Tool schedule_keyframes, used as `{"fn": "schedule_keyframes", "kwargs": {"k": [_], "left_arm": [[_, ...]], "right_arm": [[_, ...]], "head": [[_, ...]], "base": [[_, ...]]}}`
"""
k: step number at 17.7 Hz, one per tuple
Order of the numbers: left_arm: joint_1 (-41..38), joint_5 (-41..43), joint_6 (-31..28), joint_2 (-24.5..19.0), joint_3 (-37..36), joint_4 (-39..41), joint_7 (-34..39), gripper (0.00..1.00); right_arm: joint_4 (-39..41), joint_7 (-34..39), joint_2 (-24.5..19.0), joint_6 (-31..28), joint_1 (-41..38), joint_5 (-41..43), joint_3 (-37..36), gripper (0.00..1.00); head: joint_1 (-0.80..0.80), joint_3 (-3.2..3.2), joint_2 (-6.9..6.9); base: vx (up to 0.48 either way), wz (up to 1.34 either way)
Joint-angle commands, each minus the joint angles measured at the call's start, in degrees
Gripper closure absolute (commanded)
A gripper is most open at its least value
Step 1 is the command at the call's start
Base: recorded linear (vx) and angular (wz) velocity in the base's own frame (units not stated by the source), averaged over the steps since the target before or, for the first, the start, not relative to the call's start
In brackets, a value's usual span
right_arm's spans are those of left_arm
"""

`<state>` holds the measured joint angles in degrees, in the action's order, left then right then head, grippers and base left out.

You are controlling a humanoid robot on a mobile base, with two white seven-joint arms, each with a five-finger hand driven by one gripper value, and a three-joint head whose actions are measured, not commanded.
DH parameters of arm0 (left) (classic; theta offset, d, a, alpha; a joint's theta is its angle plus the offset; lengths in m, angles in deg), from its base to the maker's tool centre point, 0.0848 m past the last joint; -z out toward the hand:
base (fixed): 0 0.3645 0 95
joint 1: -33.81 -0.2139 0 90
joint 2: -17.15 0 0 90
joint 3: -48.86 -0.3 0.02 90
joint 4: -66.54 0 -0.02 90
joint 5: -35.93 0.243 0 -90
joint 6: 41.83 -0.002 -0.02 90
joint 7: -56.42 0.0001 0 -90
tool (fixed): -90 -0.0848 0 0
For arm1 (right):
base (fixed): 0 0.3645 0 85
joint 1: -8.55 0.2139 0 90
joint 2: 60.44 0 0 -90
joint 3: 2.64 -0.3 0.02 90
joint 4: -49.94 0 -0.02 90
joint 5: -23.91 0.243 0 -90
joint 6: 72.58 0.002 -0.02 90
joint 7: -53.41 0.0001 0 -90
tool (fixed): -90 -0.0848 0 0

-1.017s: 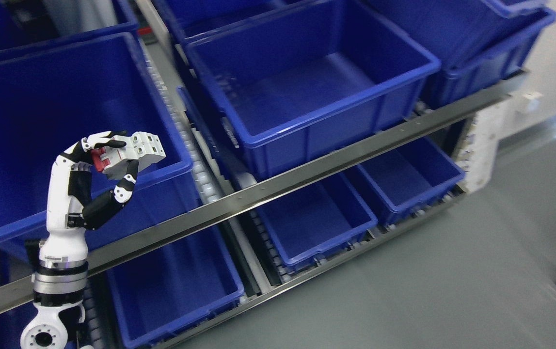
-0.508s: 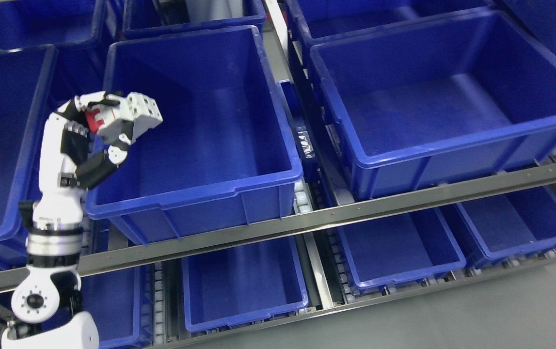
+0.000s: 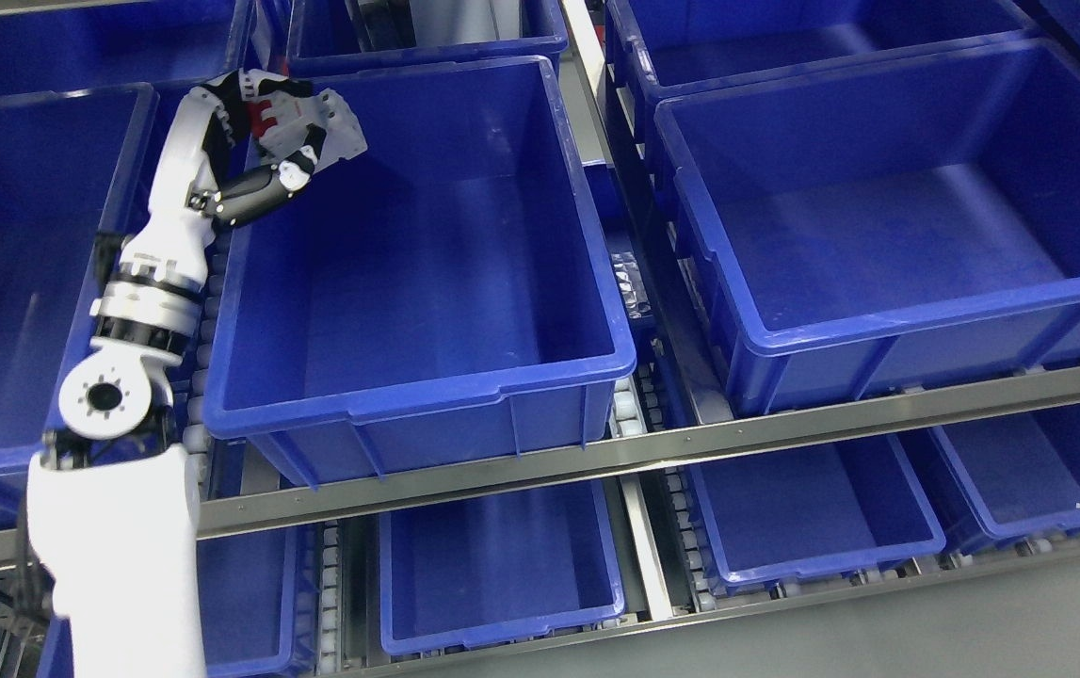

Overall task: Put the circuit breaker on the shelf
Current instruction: 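Reach the left hand over a blue bin and release the breaker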

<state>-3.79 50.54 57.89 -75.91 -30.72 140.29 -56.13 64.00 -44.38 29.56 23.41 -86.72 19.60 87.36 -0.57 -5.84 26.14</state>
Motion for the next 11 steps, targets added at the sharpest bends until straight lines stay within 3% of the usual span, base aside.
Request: {"fn": "schedule_keyframes", "kwargs": {"k": [1, 7, 11], "left_arm": [[13.06, 5.09, 0.30, -3.01, -10.58, -36.26, 0.57, 0.90], [18.43, 5.17, 0.30, -1.34, -14.37, -51.75, 2.59, 0.90], [18.26, 5.26, 0.21, 0.24, -17.71, -54.14, 2.94, 0.90]], "right_arm": [[0.00, -0.03, 1.00, -10.47, 0.00, 0.00, 1.14, 0.00], [0.00, -0.03, 1.00, -10.47, 0.00, 0.00, 1.14, 0.00], [0.00, -0.03, 1.00, -10.47, 0.00, 0.00, 1.14, 0.00]], "head": [[0.00, 0.00, 0.00], [0.00, 0.00, 0.00], [0.00, 0.00, -0.01]], "base": [[0.016, 0.01], [-0.002, 0.00], [-0.006, -0.01]]}}
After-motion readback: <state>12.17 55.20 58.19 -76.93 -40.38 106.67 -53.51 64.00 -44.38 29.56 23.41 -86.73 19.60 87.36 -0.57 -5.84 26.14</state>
